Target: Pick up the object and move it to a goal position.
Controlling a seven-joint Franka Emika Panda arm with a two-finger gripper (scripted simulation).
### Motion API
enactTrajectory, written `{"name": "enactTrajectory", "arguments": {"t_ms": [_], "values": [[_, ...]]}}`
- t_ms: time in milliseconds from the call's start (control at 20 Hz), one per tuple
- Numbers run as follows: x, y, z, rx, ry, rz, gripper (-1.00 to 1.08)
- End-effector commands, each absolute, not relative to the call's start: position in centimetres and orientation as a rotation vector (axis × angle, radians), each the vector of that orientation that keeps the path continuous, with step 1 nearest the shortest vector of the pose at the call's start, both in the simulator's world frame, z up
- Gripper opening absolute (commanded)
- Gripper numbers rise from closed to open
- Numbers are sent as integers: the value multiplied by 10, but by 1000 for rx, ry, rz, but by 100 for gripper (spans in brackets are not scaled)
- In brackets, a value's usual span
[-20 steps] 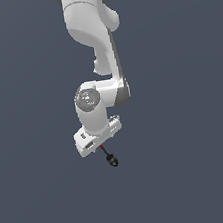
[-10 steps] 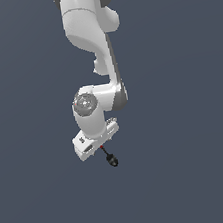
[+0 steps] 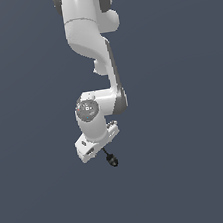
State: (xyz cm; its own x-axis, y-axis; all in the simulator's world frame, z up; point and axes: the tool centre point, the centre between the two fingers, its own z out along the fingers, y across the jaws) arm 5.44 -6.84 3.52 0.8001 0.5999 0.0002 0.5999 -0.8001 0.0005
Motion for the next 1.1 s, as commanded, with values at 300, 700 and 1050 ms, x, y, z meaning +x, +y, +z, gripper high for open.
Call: {"name": "enactTrajectory", "arguments": {"t_ms": [300, 700, 1050], "values": [[55, -69, 10, 2979, 996, 0, 100], [55, -69, 10, 2979, 996, 0, -100], [54, -69, 12, 2980, 997, 0, -100]]}}
